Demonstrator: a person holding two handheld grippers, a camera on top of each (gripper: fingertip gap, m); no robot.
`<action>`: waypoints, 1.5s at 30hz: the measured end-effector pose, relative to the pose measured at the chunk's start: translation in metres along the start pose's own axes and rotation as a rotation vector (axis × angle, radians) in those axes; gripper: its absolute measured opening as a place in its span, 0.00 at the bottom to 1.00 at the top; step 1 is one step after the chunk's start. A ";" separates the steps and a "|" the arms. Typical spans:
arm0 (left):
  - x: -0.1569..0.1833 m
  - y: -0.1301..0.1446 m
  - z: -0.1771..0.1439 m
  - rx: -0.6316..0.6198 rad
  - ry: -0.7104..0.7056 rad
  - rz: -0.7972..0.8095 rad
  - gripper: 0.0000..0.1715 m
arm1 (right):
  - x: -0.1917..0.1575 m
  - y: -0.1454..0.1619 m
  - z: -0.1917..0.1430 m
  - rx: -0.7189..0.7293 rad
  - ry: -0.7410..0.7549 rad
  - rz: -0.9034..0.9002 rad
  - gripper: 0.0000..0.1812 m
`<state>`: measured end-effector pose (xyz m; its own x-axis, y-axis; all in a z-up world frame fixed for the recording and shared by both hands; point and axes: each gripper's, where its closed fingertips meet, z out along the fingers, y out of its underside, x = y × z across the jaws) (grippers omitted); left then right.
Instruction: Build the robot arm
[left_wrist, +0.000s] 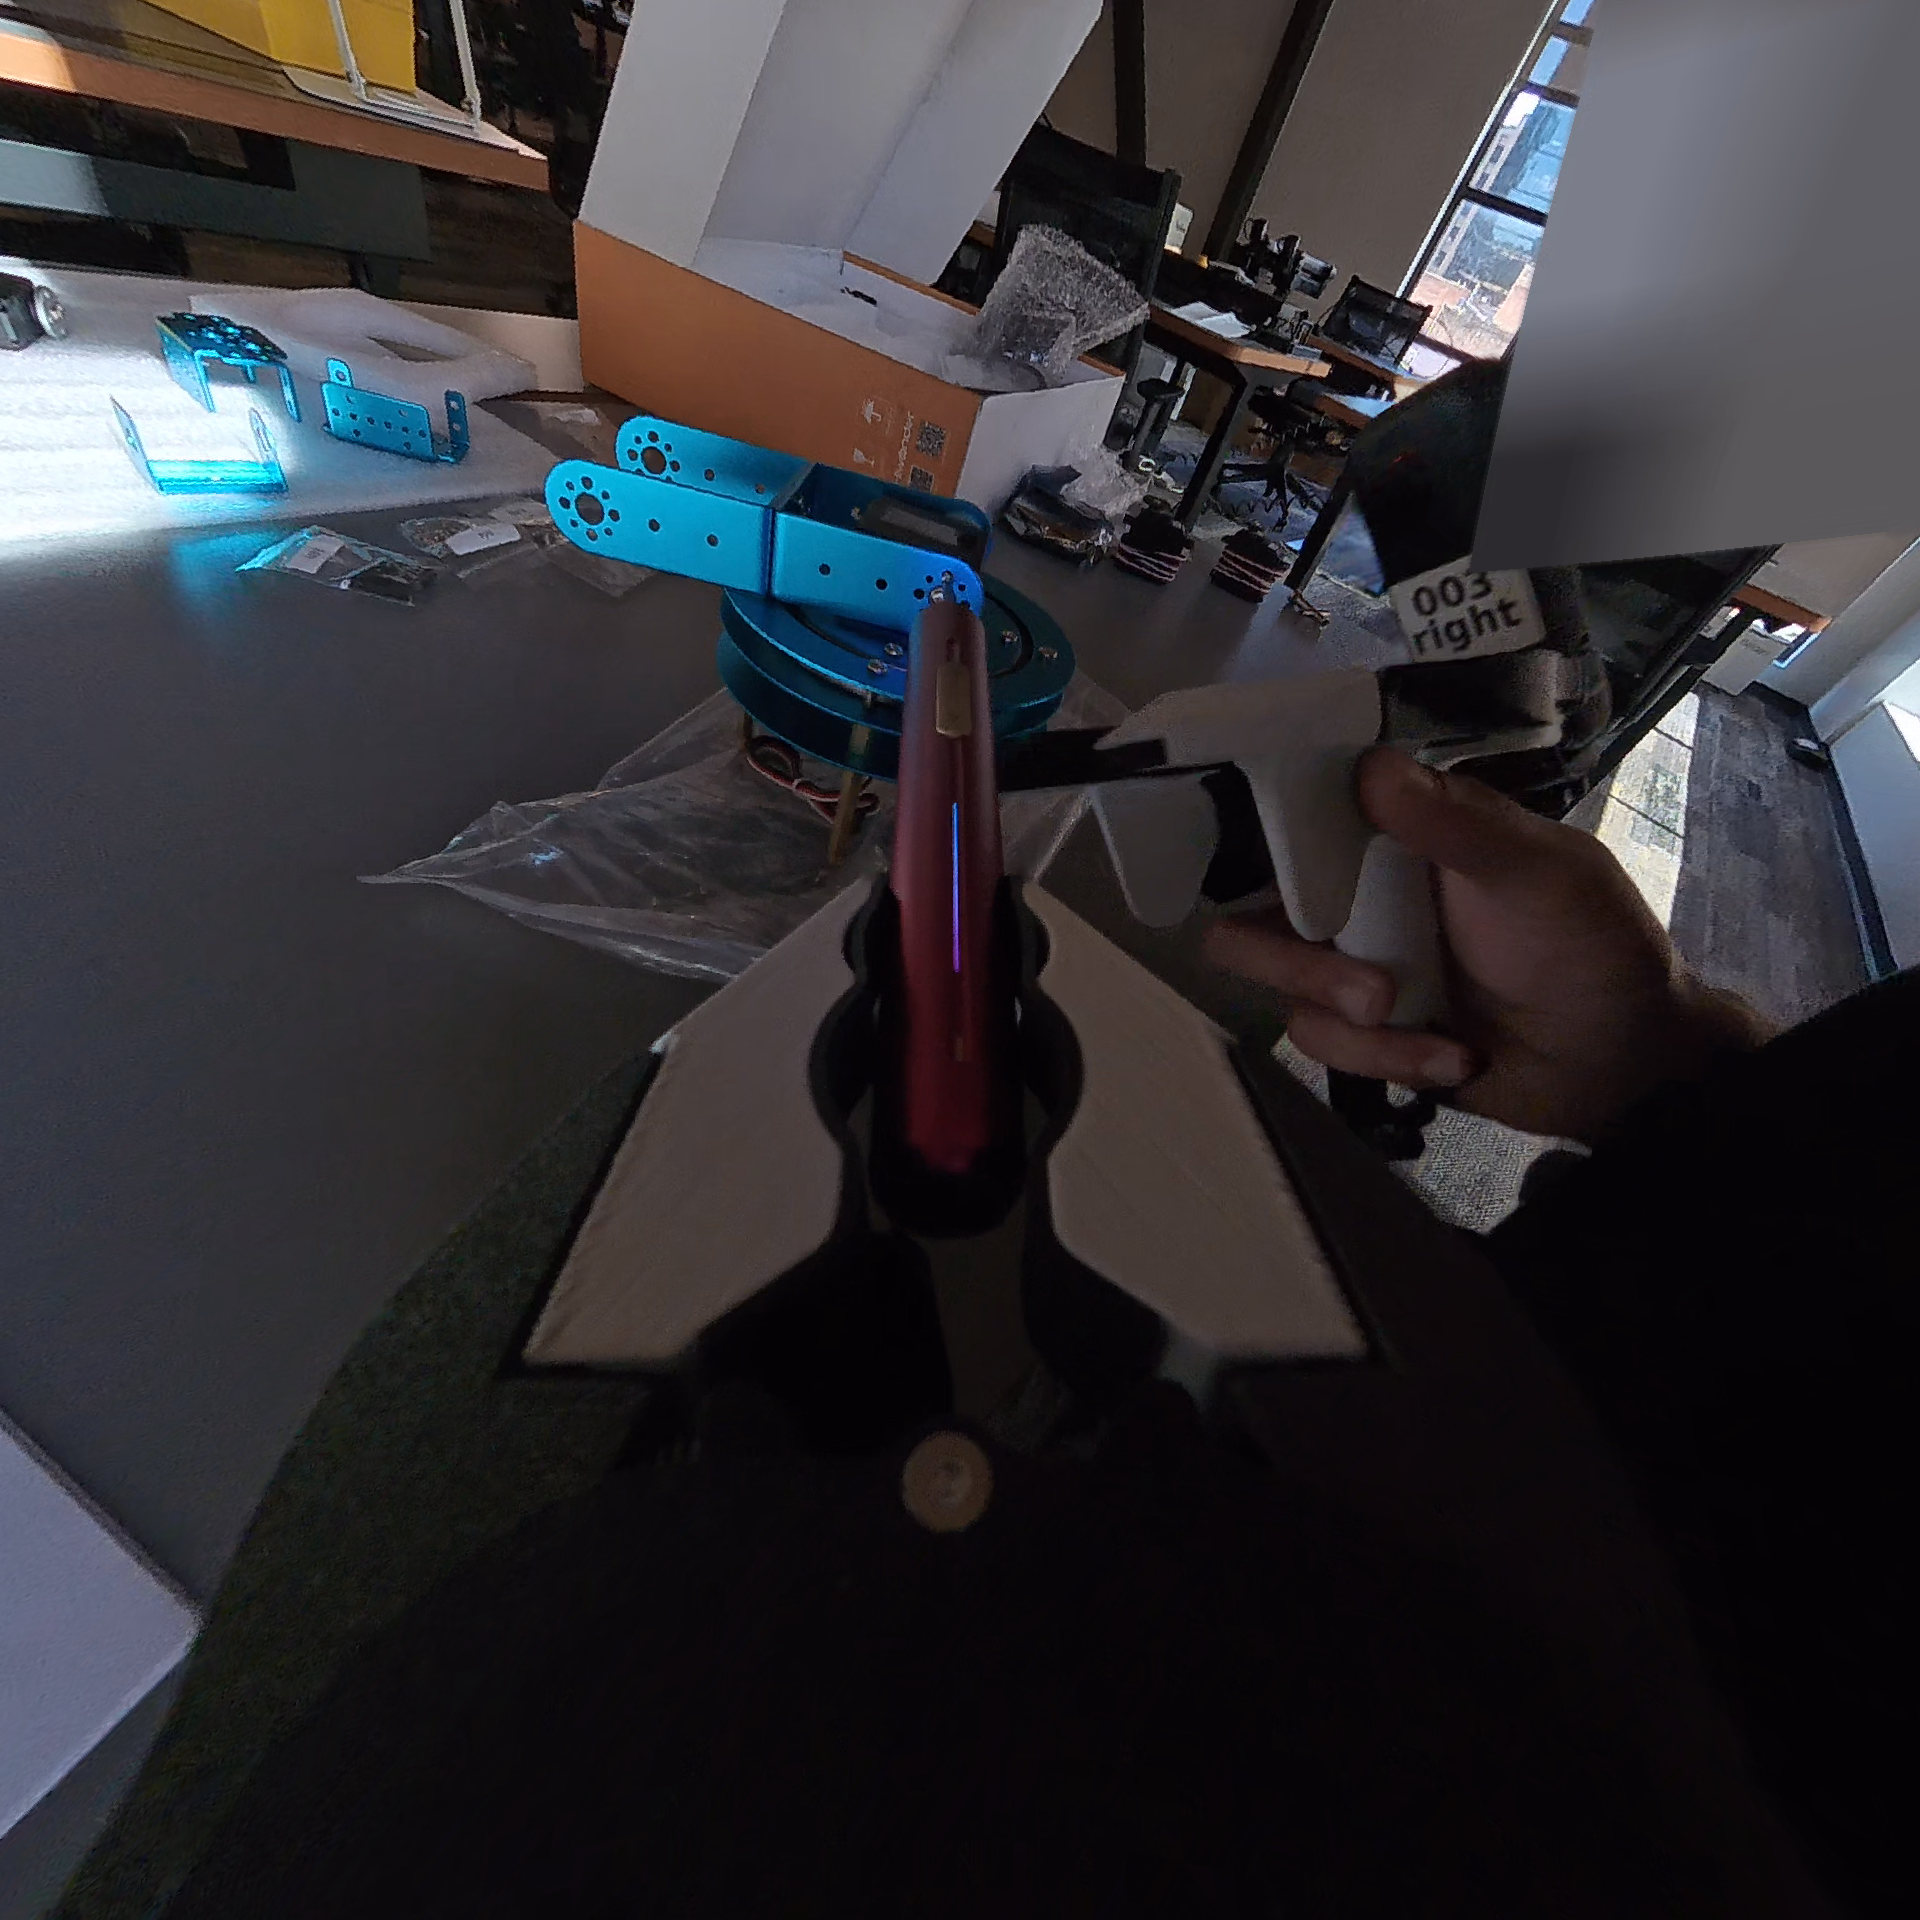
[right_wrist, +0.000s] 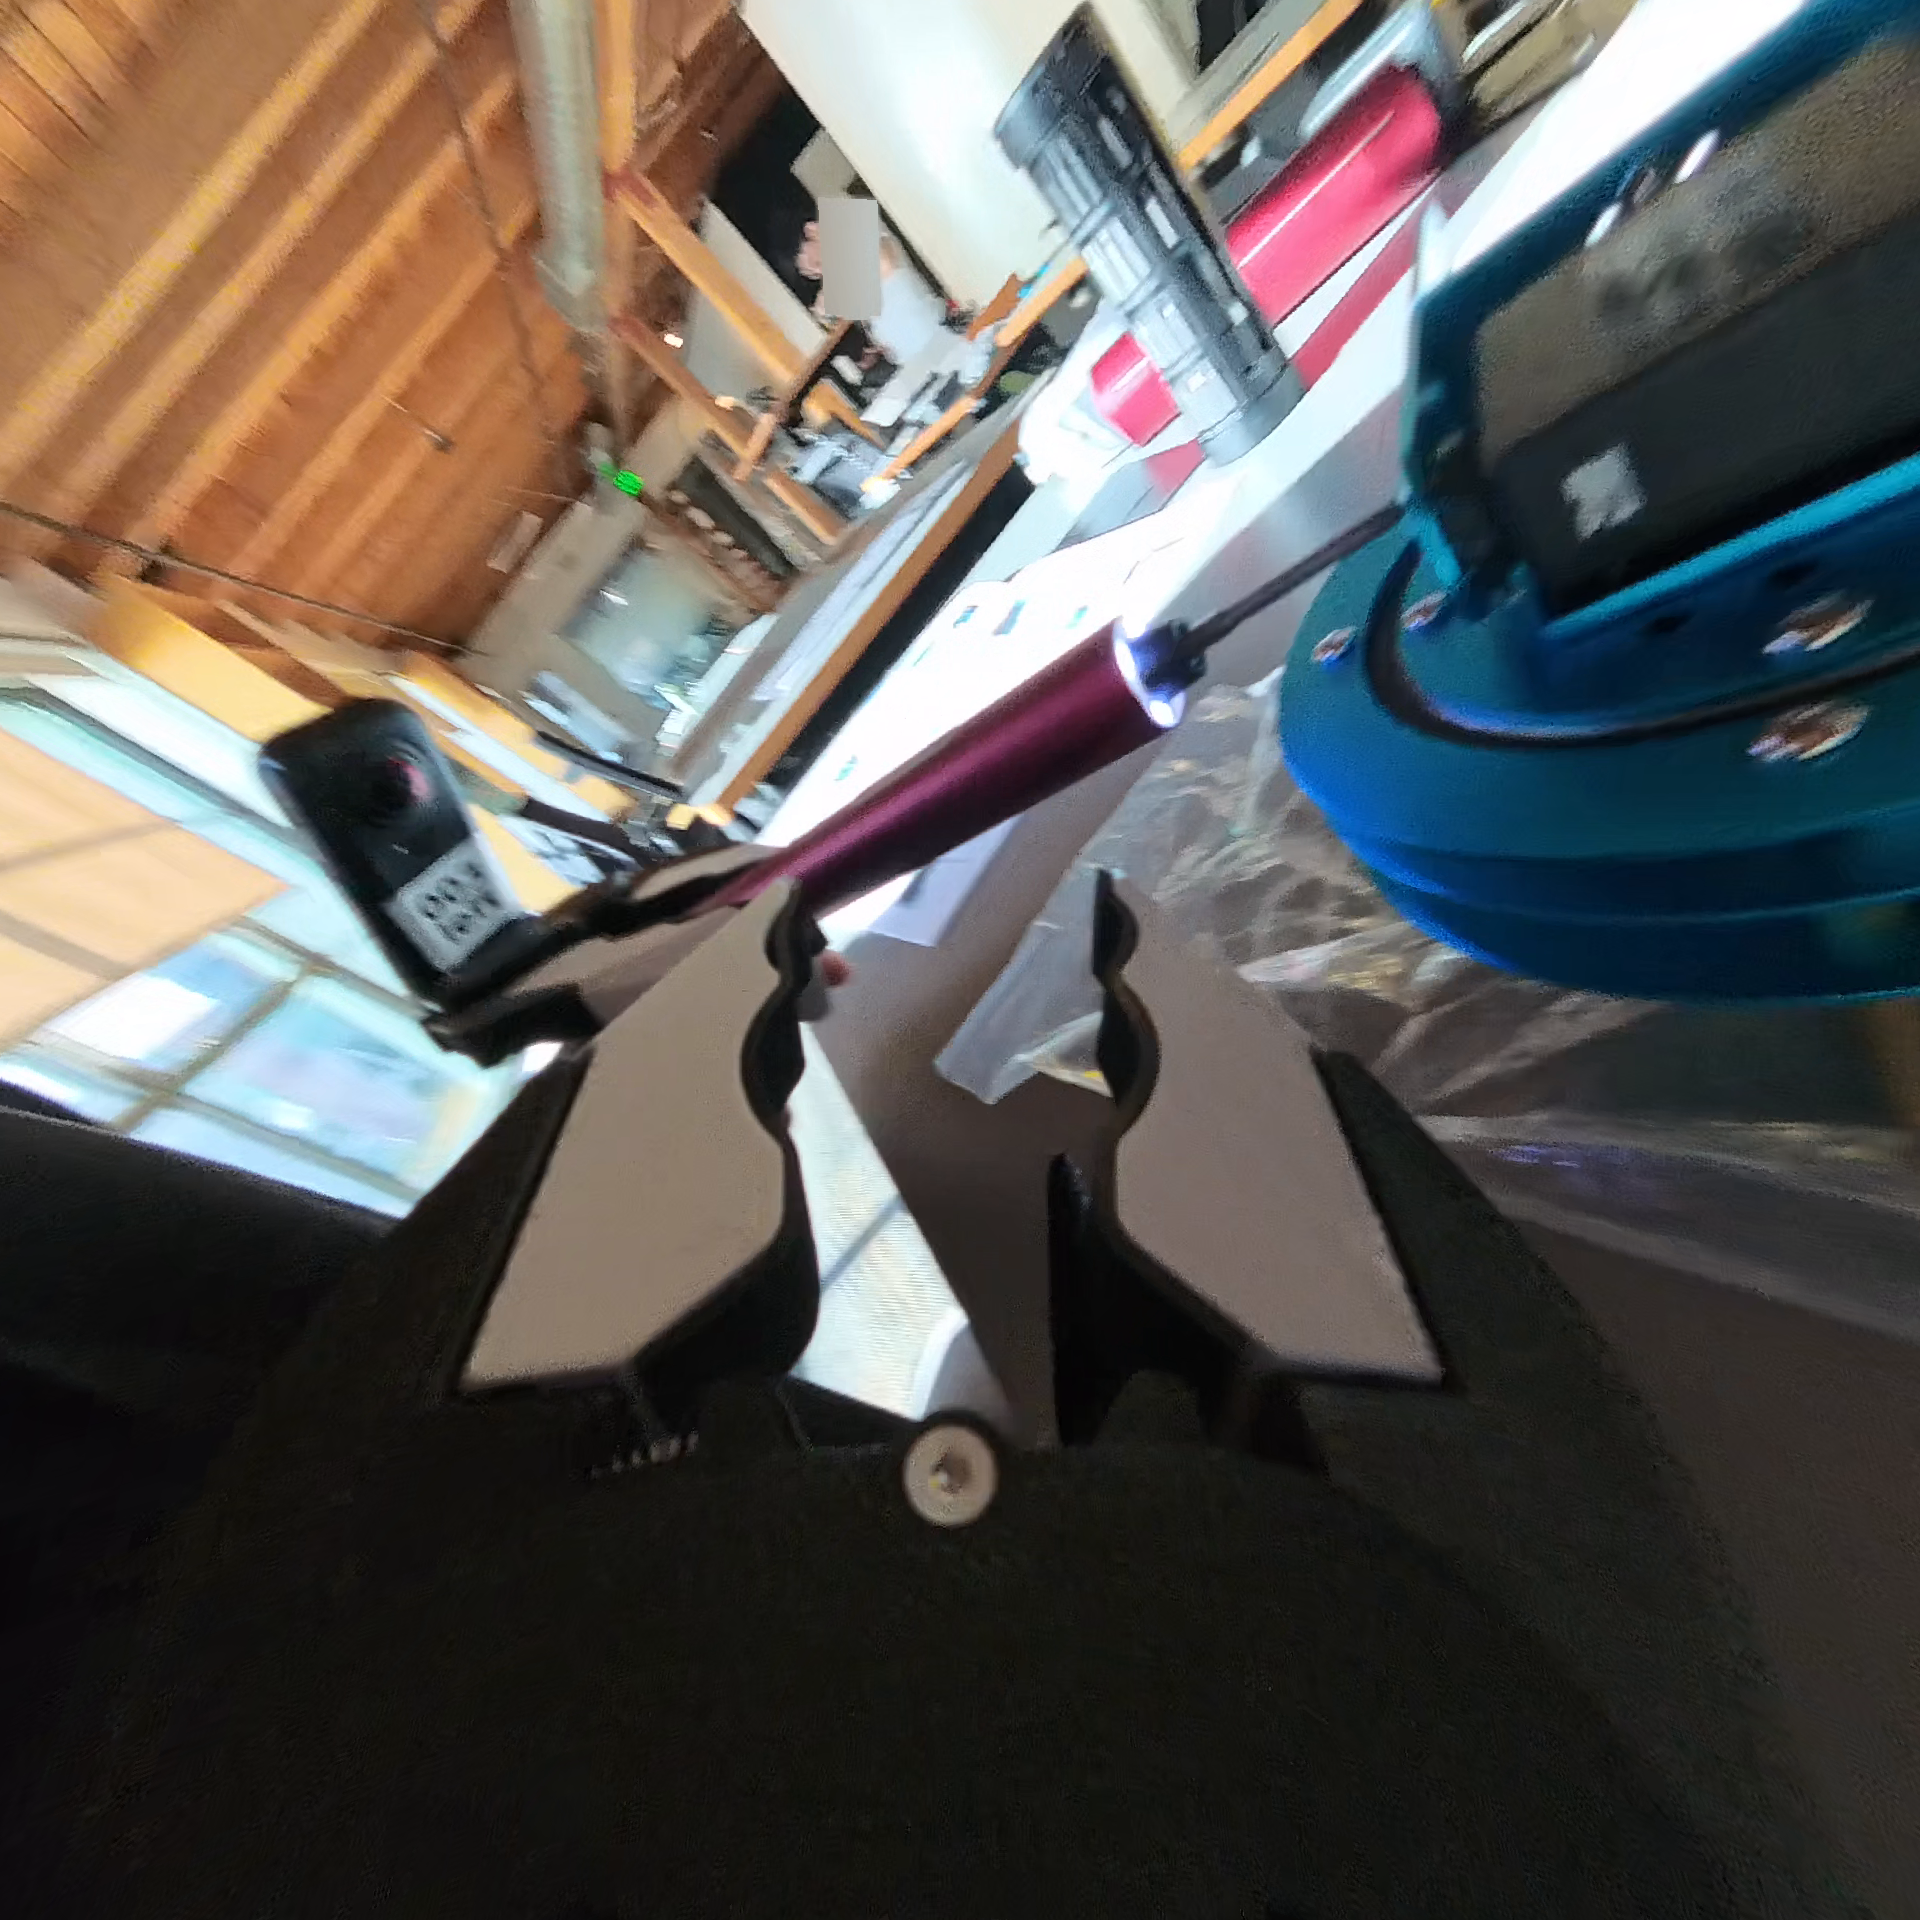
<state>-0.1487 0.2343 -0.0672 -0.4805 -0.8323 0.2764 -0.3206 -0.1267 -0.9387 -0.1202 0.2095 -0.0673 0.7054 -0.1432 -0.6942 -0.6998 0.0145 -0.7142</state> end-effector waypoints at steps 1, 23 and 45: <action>0.000 0.000 0.000 -0.003 0.000 0.010 0.11 | 0.002 -0.001 -0.005 -0.006 0.027 -0.072 0.28; 0.008 -0.017 -0.029 0.205 -0.016 -0.068 0.11 | 0.009 -0.024 -0.017 0.060 0.734 -1.213 0.32; -0.021 -0.041 -0.075 0.267 -0.052 -0.035 0.12 | 0.094 -0.034 -0.116 -0.331 0.692 -1.018 0.21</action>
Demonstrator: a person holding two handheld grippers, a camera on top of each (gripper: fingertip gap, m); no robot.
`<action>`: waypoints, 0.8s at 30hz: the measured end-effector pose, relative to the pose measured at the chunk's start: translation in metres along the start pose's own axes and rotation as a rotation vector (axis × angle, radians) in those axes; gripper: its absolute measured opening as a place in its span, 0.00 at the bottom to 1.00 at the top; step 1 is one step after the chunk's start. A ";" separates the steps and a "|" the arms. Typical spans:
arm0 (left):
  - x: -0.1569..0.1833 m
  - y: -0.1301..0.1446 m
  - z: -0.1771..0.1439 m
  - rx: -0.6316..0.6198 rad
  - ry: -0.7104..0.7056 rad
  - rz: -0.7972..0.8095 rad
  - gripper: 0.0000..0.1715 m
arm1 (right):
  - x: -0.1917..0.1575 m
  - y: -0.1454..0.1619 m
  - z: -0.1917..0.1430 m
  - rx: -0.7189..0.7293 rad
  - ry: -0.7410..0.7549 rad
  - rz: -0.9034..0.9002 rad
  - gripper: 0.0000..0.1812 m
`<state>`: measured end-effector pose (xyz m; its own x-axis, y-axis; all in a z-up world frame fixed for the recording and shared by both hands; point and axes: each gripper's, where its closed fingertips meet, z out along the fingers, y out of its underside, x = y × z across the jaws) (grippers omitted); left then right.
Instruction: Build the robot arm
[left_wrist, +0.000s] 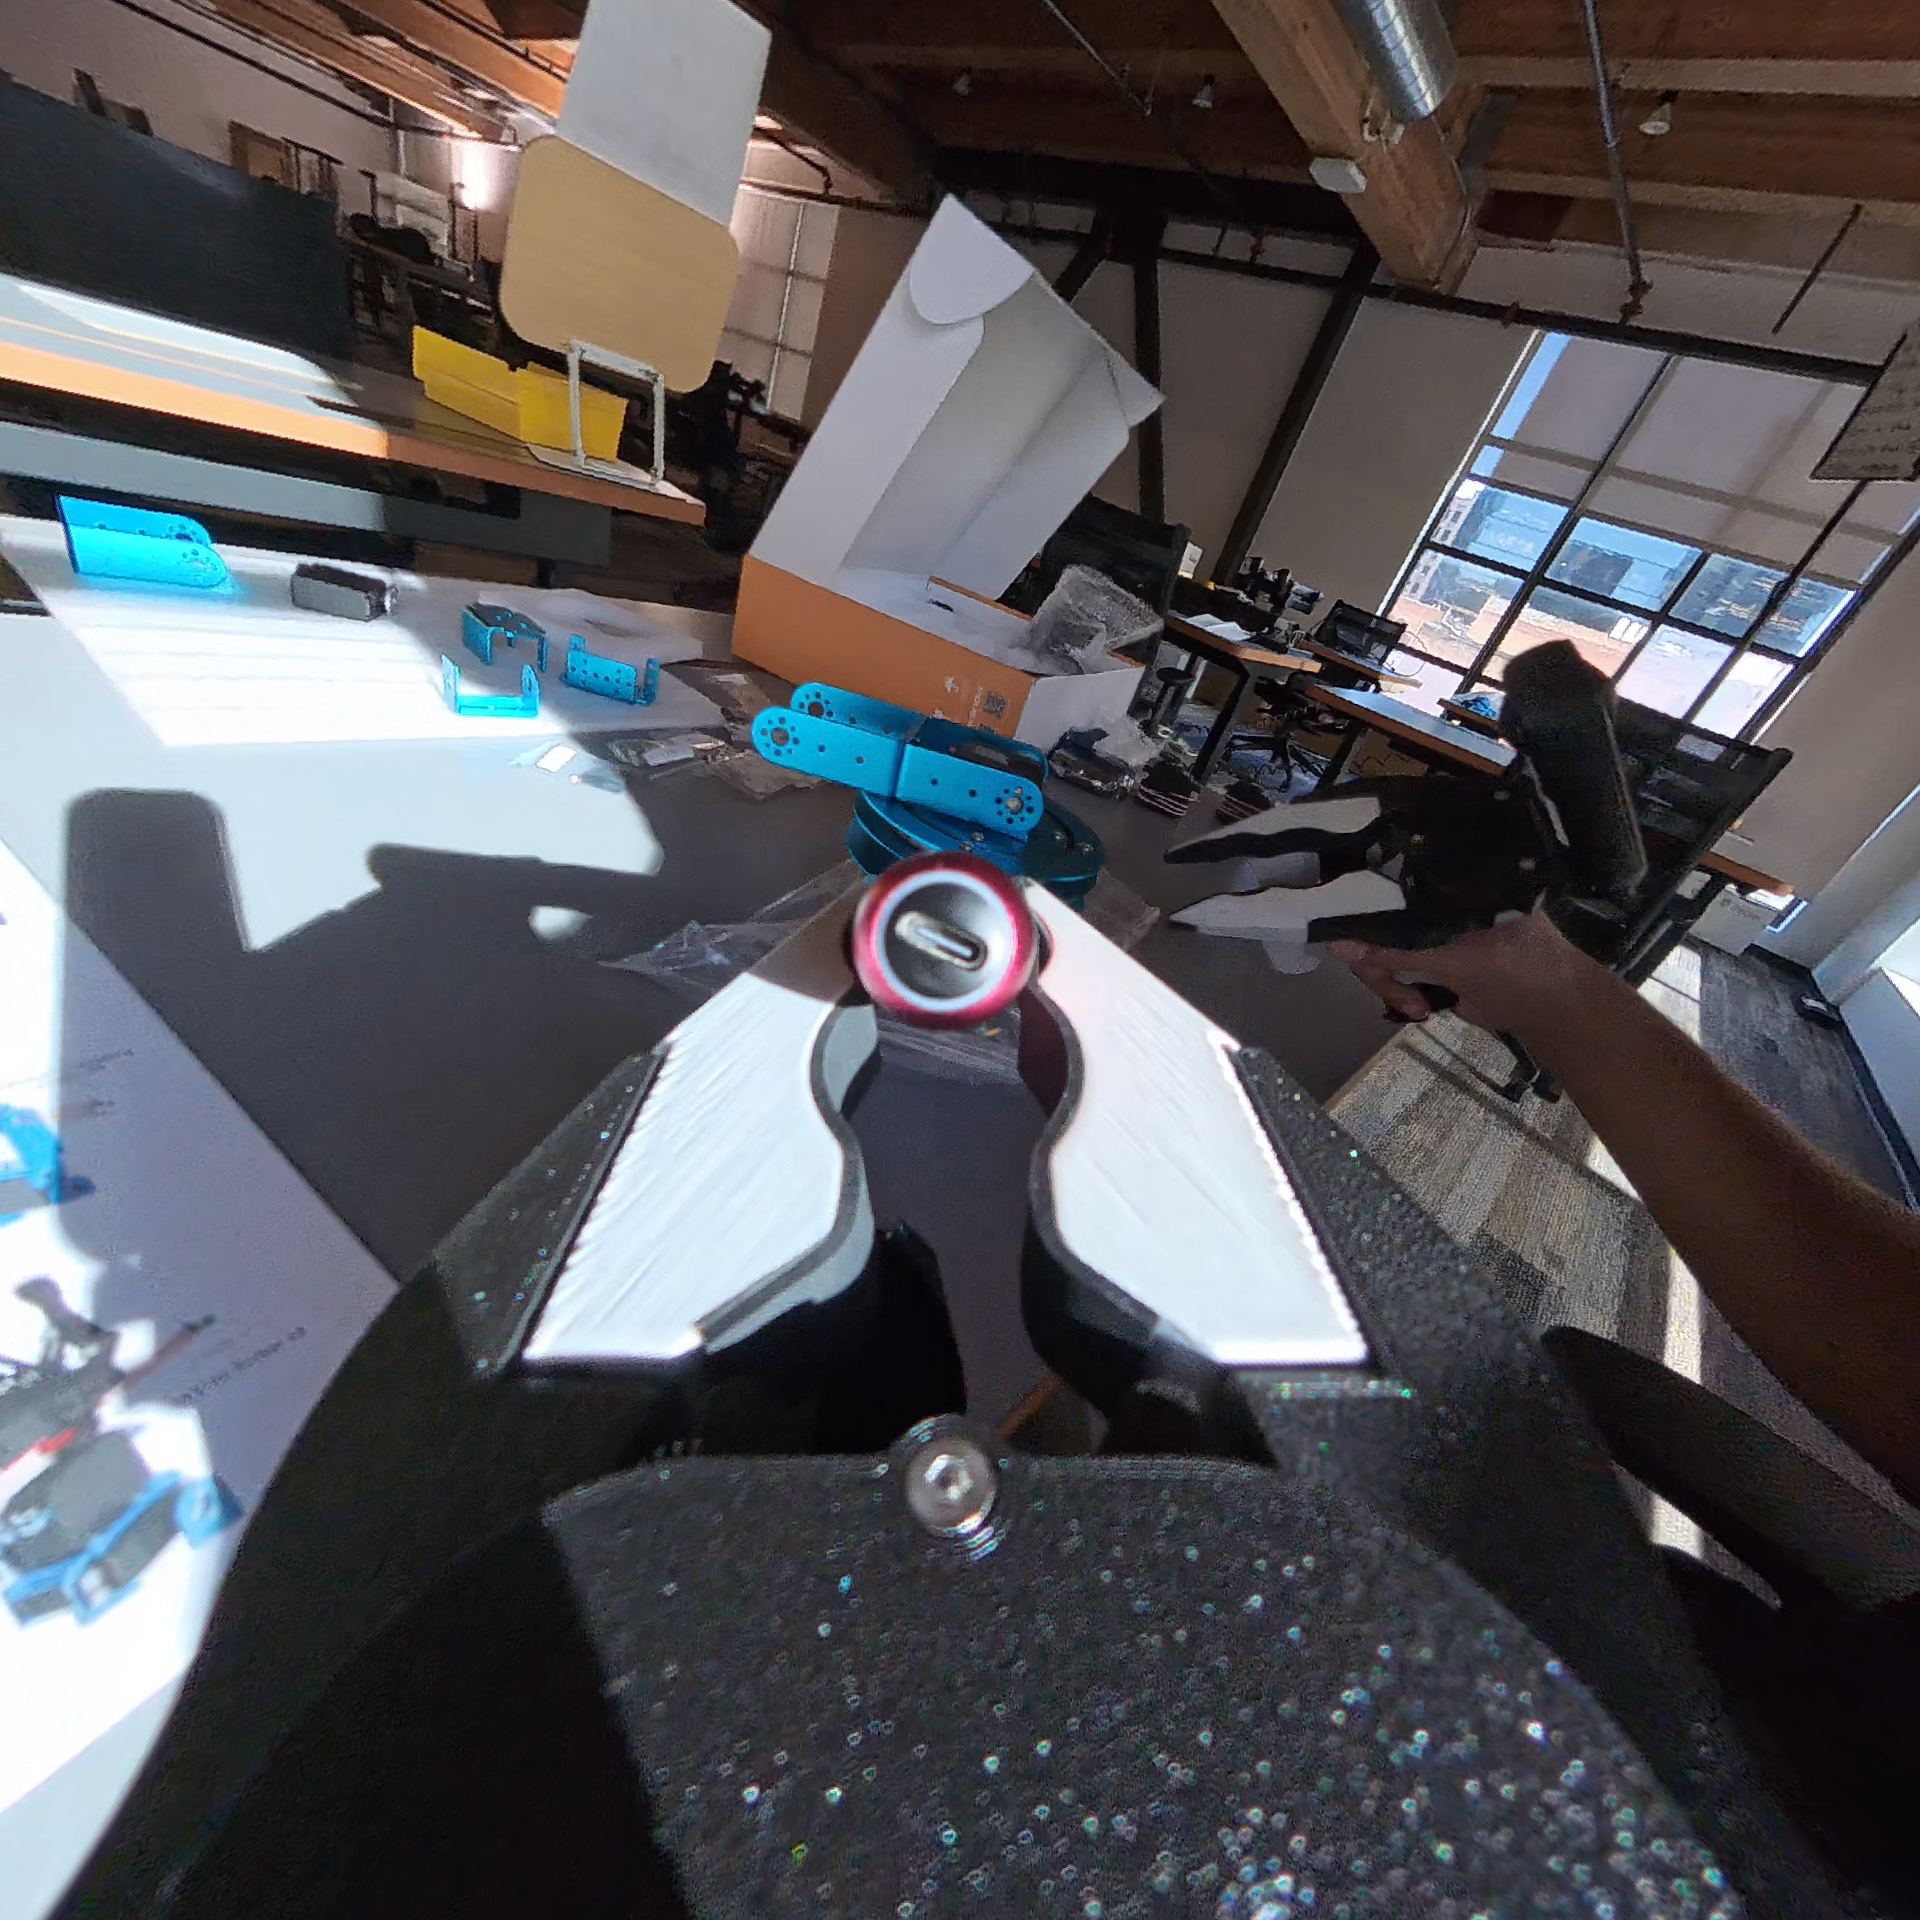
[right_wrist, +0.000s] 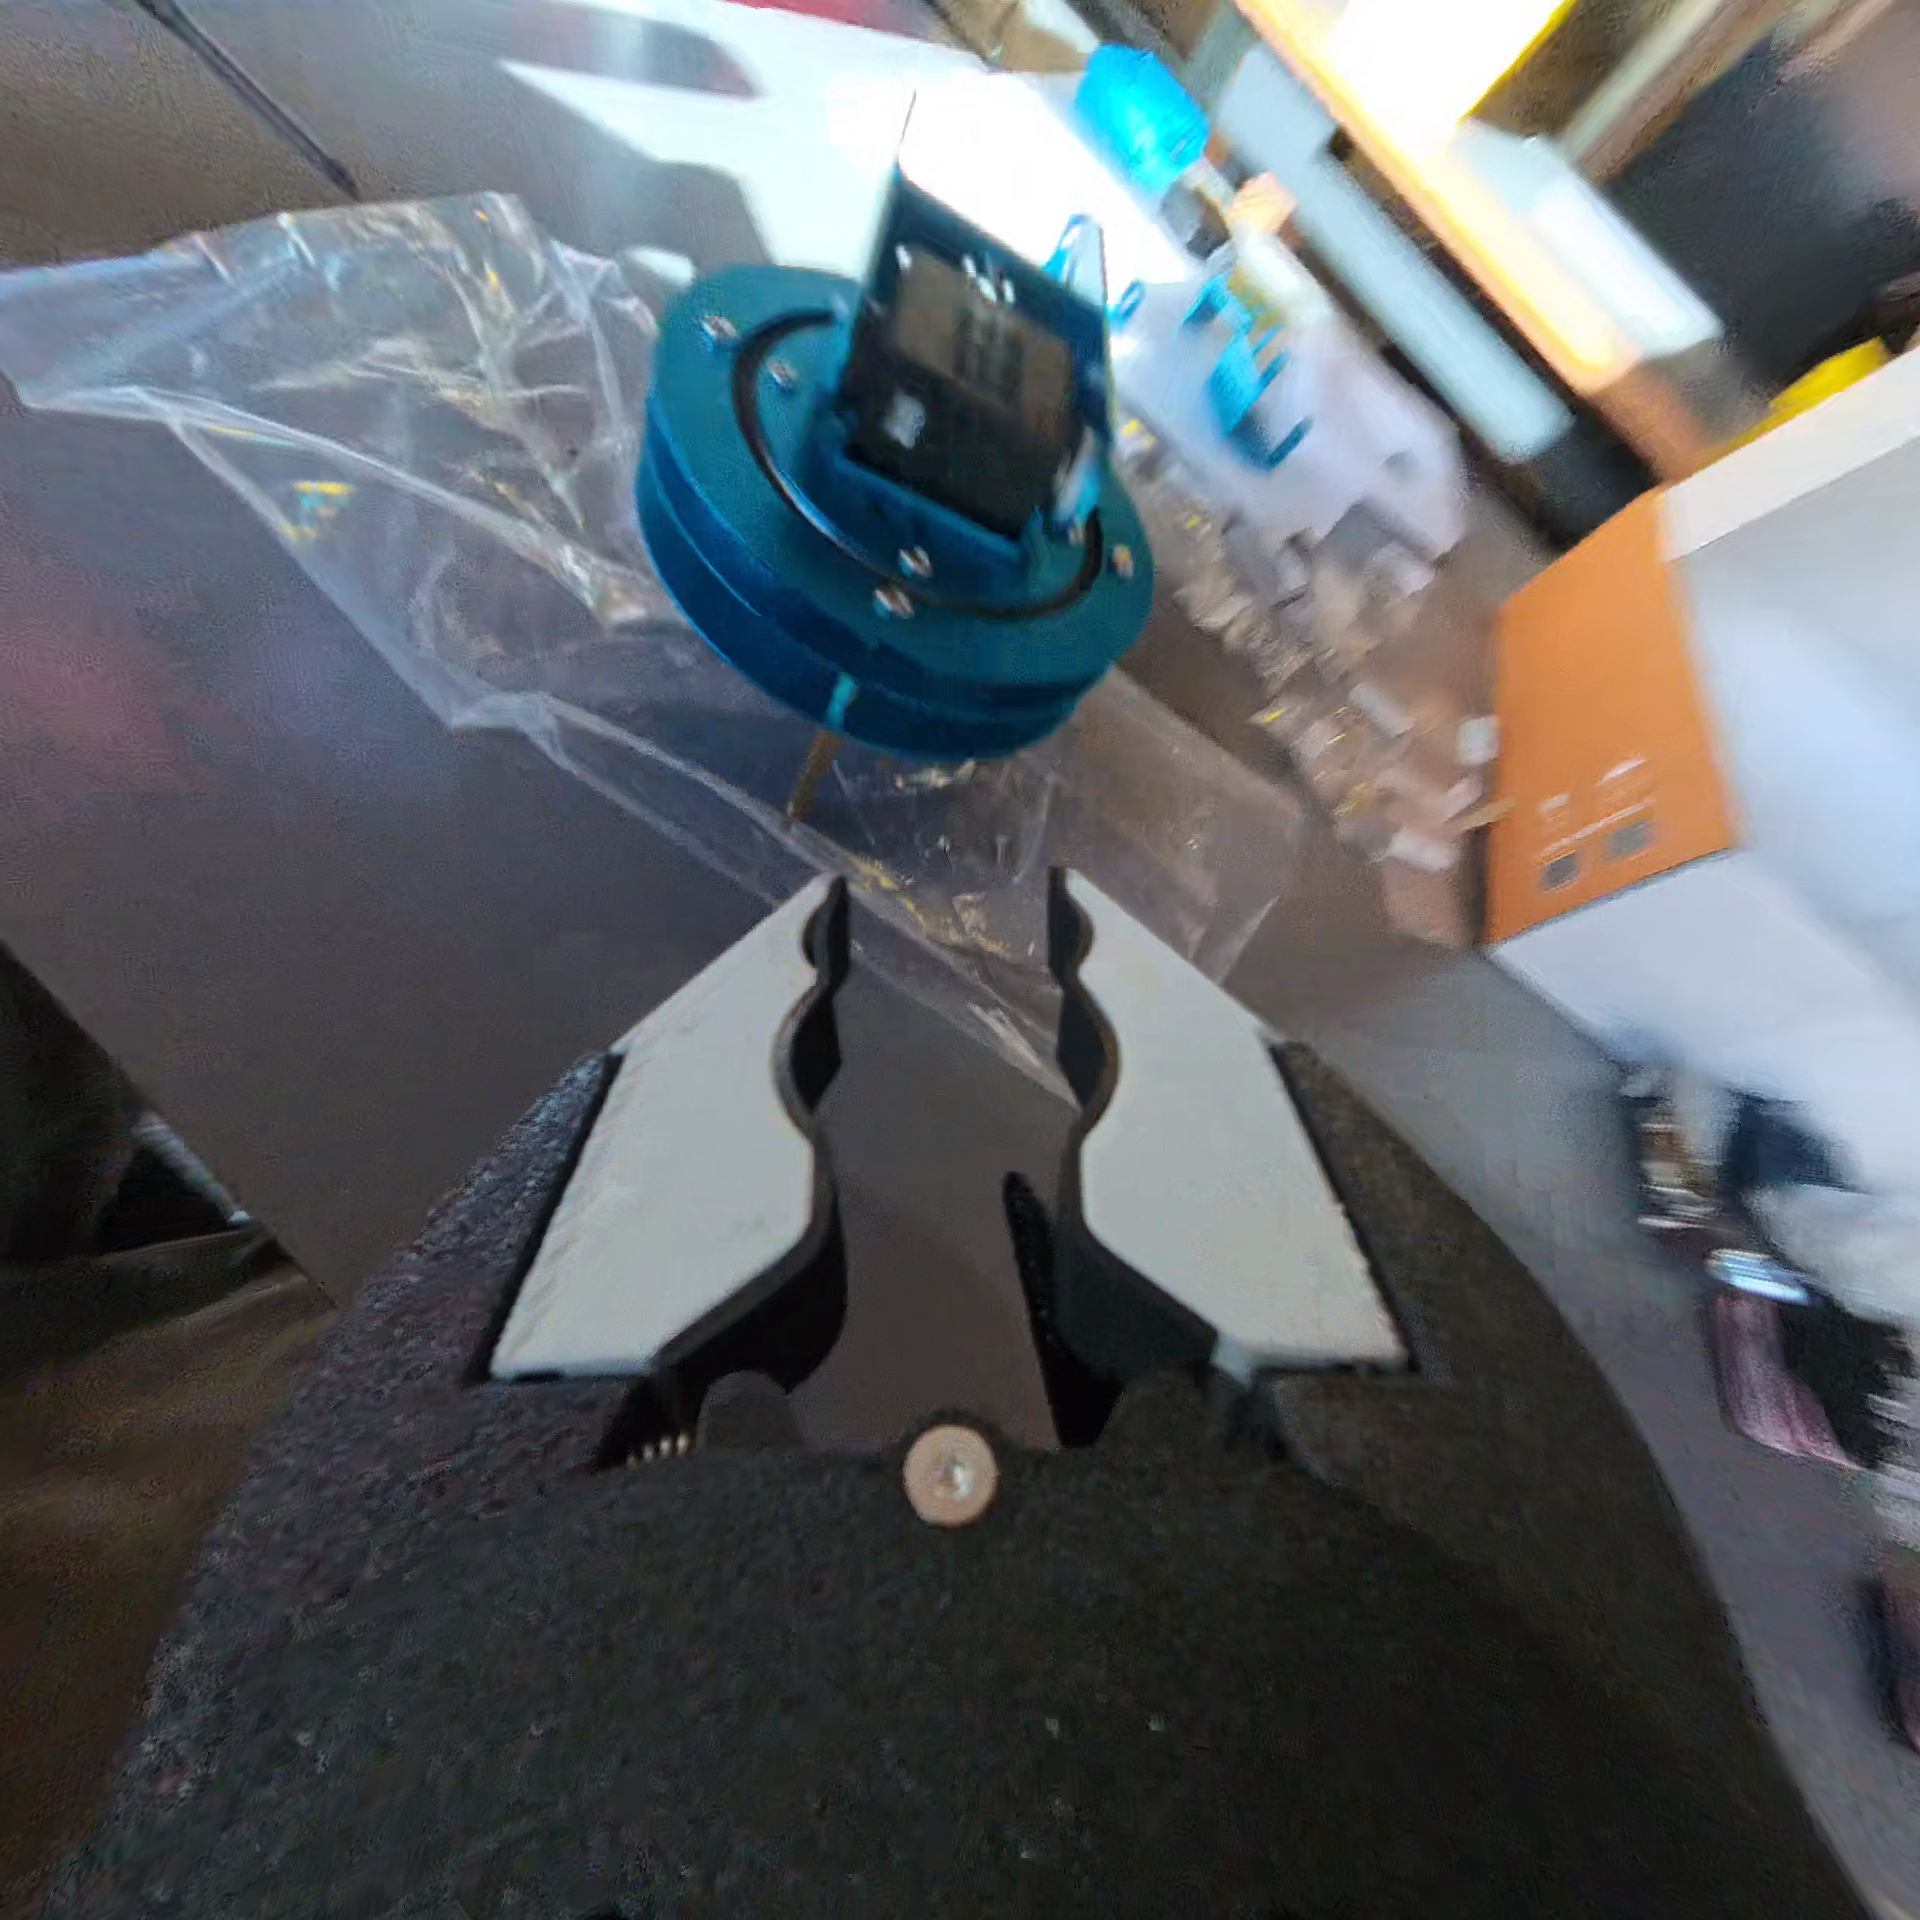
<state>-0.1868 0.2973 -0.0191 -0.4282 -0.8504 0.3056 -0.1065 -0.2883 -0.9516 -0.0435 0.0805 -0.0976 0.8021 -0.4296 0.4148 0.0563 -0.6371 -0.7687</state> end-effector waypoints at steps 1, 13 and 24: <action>-0.008 -0.003 0.004 -0.001 0.006 0.005 0.12 | 0.010 0.008 0.004 -0.005 -0.066 0.080 0.25; -0.083 0.035 0.095 -0.274 0.034 0.004 0.12 | 0.049 0.046 0.036 -0.080 -0.248 0.415 0.27; -0.113 0.099 0.049 -0.762 0.150 0.196 0.13 | 0.034 0.076 0.025 -0.232 -0.379 0.213 0.27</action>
<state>-0.1049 0.3433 -0.1465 -0.6130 -0.7706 0.1742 -0.5773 0.2864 -0.7646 0.0030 0.0335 -0.1546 0.9437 -0.3302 0.0203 -0.2321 -0.7043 -0.6709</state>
